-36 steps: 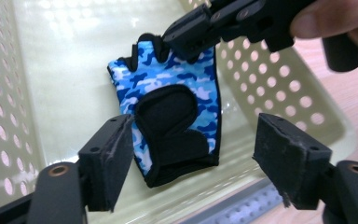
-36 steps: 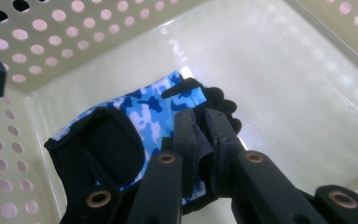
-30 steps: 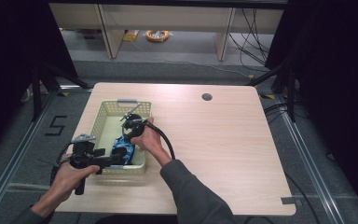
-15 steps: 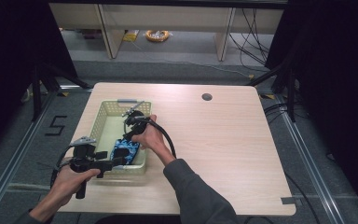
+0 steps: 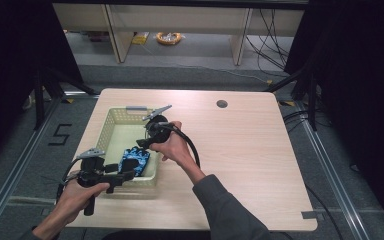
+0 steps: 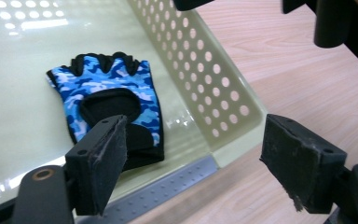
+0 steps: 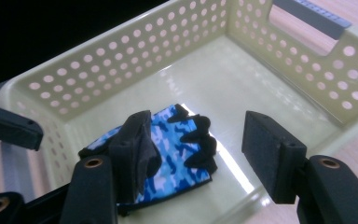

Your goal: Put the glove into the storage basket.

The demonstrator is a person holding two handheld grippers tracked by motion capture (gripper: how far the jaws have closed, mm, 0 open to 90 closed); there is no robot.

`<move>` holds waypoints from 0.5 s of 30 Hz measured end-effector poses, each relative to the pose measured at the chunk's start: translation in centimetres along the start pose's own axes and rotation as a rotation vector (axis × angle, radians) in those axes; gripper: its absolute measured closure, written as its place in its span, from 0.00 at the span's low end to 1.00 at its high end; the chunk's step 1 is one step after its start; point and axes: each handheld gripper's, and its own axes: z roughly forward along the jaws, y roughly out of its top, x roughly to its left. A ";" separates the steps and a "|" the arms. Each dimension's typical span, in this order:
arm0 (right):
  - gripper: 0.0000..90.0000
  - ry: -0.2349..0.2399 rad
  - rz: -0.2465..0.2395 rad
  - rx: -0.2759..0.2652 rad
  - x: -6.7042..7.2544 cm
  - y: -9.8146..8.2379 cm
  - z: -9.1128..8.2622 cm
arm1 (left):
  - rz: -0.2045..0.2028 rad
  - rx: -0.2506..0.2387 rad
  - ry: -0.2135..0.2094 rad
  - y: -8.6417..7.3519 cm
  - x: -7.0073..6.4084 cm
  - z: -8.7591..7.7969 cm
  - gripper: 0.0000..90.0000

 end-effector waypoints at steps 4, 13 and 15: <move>0.46 0.007 0.018 -0.016 0.4 -0.9 -1.7 | 0.001 -0.014 -0.025 -0.2 -0.5 -0.1 0.22; 0.45 -0.012 0.003 -0.054 0.7 -3.2 -5.4 | 0.035 -0.036 -0.060 -0.7 -2.0 -0.7 0.19; 0.44 -0.012 0.009 -0.056 0.7 -4.2 -6.6 | 0.043 -0.037 -0.066 -0.9 -2.4 -0.8 0.19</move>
